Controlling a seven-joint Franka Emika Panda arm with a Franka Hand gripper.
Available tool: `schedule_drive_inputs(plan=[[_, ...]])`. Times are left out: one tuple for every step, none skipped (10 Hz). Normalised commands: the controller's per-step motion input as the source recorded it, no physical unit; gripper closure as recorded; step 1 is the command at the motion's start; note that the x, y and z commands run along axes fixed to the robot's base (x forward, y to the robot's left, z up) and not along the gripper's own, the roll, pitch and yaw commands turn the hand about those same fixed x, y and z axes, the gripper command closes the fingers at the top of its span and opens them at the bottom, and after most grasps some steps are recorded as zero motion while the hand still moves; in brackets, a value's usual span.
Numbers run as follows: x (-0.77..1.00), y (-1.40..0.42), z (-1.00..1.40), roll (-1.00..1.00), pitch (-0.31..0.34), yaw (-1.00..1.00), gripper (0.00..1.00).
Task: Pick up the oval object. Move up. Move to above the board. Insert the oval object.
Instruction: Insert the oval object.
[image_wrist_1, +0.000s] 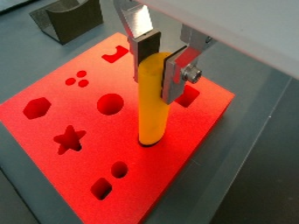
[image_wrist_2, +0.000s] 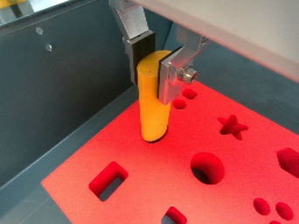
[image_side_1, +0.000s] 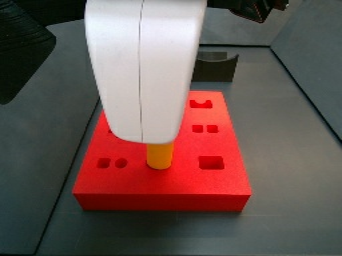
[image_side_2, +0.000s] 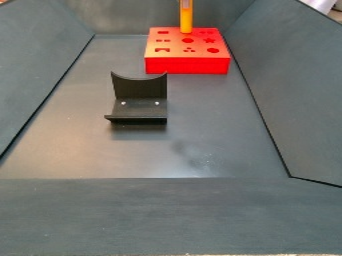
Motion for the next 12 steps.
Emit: schedule_drive_inputs(plan=[[-0.04,0.01,0.00,0.04,0.013,0.00,1.00],[-0.04,0.06,0.00,0.04,0.024,0.00,1.00],[-0.04,0.07,0.00,0.03,0.023,0.00,1.00],[-0.03,0.03,0.00,0.03,0.014,0.00,1.00],[0.00,0.00,-0.11,0.12,0.023,0.00,1.00],[0.00,-0.08,-0.30,0.18,0.000,0.00,1.00],[0.01,-0.10,-0.37,0.19,0.000,-0.01,1.00],[0.01,-0.13,-0.48,0.20,0.000,-0.01,1.00],[0.03,-0.12,-0.47,0.19,0.000,-0.01,1.00],[0.02,-0.09,-0.49,0.18,0.000,-0.01,1.00],[0.06,-0.06,-0.54,0.19,0.000,-0.01,1.00],[0.12,-0.03,-0.56,0.19,0.010,0.00,1.00]])
